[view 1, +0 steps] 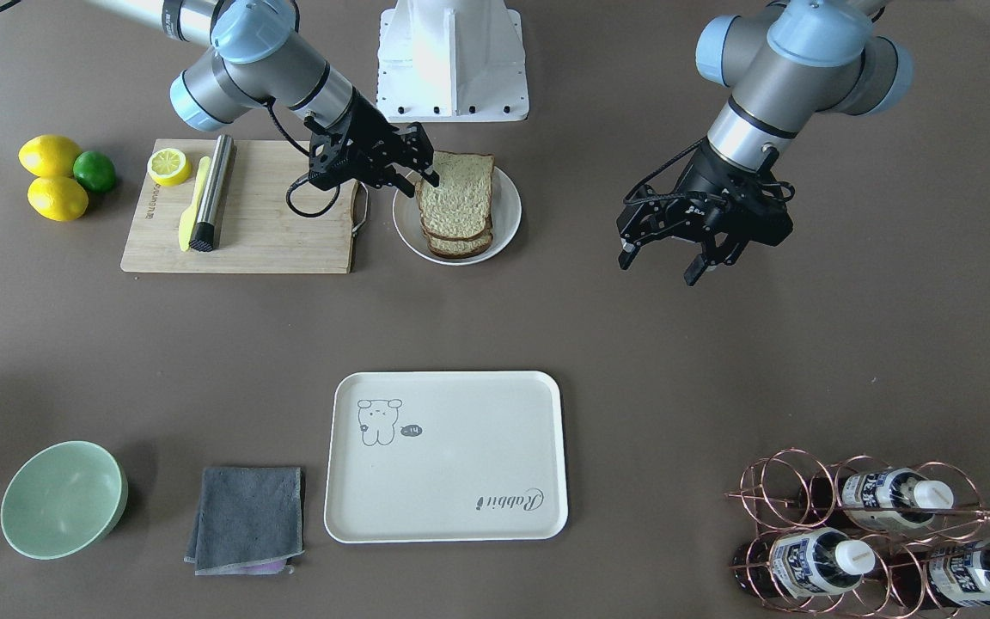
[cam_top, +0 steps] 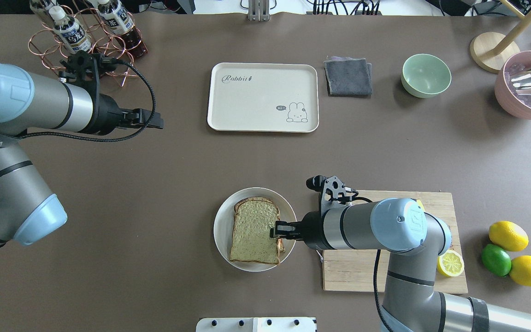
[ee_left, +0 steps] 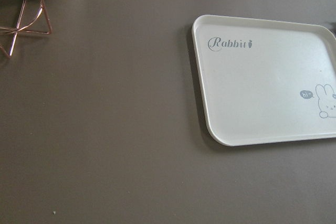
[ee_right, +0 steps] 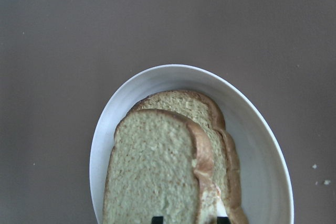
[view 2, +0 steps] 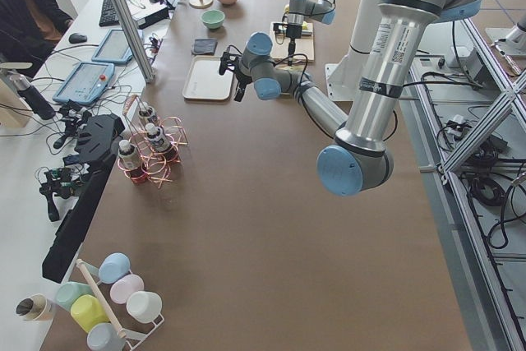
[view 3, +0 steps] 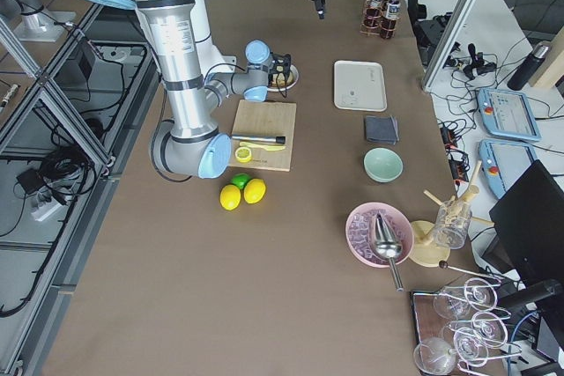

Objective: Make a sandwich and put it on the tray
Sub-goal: 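Release the bread and raise the right gripper away from the plate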

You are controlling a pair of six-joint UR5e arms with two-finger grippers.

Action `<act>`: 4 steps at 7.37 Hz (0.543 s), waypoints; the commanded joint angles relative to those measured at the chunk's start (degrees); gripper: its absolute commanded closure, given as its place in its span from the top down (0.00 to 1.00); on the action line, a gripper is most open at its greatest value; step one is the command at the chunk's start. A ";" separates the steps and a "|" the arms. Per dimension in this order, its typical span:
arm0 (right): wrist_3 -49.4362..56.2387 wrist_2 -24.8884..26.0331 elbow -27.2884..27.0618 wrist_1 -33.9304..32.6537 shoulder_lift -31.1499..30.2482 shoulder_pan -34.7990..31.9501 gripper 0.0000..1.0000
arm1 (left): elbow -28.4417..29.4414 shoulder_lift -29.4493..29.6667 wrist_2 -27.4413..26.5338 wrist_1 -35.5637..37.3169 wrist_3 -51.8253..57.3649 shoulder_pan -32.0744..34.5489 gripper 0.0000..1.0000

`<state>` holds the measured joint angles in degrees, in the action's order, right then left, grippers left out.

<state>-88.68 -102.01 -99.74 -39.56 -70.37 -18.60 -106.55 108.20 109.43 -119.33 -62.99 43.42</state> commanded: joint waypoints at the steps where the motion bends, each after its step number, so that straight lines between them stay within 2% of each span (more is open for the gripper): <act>1: 0.00 -0.64 -2.47 -0.51 -1.08 -2.31 0.99 | 0.03 0.08 0.09 -0.46 -0.64 -0.01 0.97; 2: -0.01 -2.56 -3.35 -0.78 -1.61 -4.76 0.99 | 0.12 0.00 0.00 -1.51 -0.90 -1.22 0.97; 4: -0.01 -9.48 -6.59 -8.47 -1.61 -11.16 0.99 | -0.05 0.00 -0.96 -5.45 -8.86 -4.47 0.97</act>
<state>-88.68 -105.94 -103.56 -41.88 -71.95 -24.41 -106.46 108.22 109.39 -121.47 -65.95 41.62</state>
